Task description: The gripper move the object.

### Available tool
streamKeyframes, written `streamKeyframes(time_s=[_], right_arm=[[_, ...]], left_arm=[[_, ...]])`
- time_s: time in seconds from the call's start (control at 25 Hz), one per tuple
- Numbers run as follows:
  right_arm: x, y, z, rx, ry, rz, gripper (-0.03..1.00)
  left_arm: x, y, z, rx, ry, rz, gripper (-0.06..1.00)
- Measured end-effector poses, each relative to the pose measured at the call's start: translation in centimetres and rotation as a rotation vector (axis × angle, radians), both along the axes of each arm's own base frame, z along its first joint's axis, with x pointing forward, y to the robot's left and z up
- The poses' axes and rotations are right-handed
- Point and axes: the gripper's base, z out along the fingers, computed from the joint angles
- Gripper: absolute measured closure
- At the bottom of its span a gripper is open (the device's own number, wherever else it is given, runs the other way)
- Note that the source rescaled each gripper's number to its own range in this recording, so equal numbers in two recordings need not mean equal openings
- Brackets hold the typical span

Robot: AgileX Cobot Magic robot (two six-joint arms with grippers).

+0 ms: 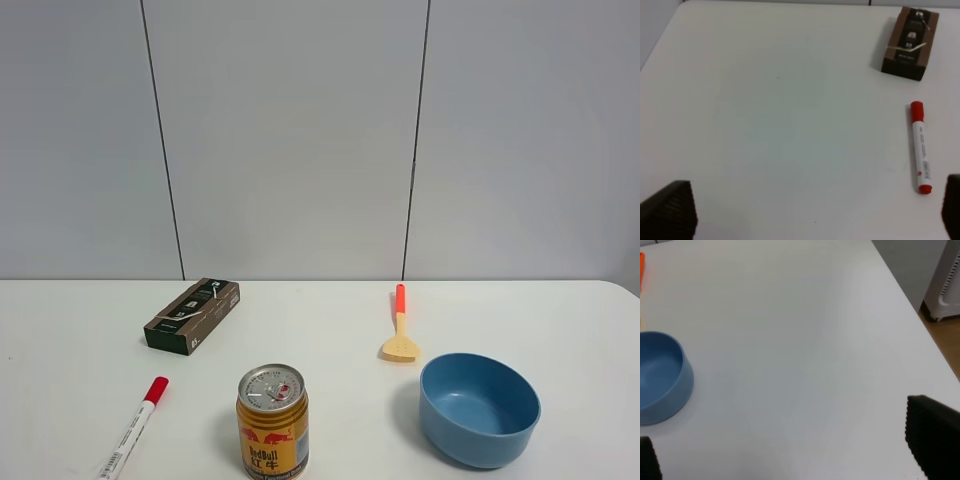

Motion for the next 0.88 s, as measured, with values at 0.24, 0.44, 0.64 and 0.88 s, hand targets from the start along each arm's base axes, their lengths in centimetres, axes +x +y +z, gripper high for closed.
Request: streamKeyframes(time_s=[0.24,0.44,0.64,0.88], right_arm=[[0.00,0.00,0.00,0.000,0.000,0.000,-0.03],[0.00,0.00,0.00,0.000,0.000,0.000,-0.03],[0.00,0.00,0.00,0.000,0.000,0.000,-0.03],[0.00,0.00,0.00,0.000,0.000,0.000,-0.03]], left_arm=[[0.00,0.00,0.00,0.000,0.000,0.000,-0.05],[0.00,0.00,0.00,0.000,0.000,0.000,-0.05],[0.00,0.00,0.00,0.000,0.000,0.000,-0.05],[0.00,0.00,0.00,0.000,0.000,0.000,-0.05]])
